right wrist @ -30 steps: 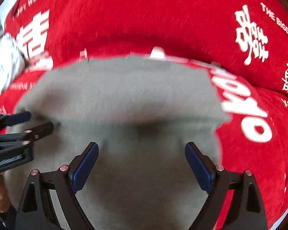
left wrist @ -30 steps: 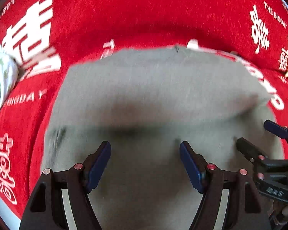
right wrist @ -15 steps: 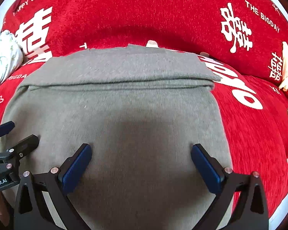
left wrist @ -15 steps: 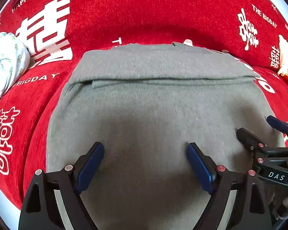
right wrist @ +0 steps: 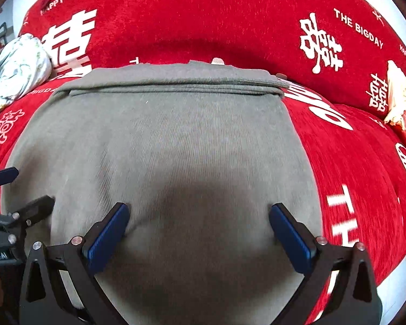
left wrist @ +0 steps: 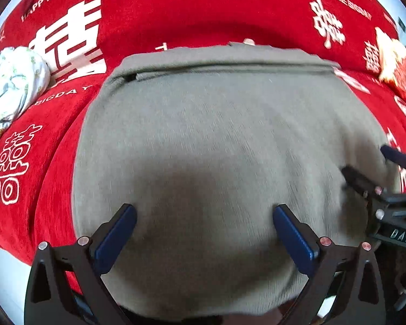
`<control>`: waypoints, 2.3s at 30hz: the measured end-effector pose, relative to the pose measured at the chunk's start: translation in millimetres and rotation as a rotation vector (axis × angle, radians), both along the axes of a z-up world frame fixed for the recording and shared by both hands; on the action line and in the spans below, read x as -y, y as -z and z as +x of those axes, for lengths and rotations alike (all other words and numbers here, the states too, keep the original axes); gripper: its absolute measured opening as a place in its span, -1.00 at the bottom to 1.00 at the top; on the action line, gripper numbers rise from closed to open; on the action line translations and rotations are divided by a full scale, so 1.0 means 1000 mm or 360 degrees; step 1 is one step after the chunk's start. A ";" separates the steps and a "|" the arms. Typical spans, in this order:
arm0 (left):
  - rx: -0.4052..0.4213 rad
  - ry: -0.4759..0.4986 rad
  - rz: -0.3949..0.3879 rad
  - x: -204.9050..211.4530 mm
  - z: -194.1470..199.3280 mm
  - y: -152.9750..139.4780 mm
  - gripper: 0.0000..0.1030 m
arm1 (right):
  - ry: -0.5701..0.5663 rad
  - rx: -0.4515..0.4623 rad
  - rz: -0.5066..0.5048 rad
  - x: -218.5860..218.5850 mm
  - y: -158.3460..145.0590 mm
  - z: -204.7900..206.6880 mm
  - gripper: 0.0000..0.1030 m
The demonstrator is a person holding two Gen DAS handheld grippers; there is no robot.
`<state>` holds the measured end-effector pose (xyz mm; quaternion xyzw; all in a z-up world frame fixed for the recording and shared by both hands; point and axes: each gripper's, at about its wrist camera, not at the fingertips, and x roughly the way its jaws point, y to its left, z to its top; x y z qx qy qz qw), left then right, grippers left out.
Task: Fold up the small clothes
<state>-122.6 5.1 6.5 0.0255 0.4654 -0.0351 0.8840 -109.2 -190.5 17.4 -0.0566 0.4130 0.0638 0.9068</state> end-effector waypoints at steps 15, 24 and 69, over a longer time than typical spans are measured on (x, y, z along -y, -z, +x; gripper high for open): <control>-0.0317 -0.0339 -0.0126 -0.064 -0.048 0.028 0.97 | 0.0016 -0.0354 -0.0089 0.033 0.016 -0.053 1.00; -0.0622 -0.0219 -0.0449 -0.071 -0.040 0.058 0.01 | 0.0142 -0.0797 0.0308 0.060 0.053 -0.043 0.49; -0.0149 -0.0192 -0.0737 -0.060 0.062 -0.029 -0.73 | -0.0079 -0.0144 0.0756 0.067 -0.033 0.041 -0.78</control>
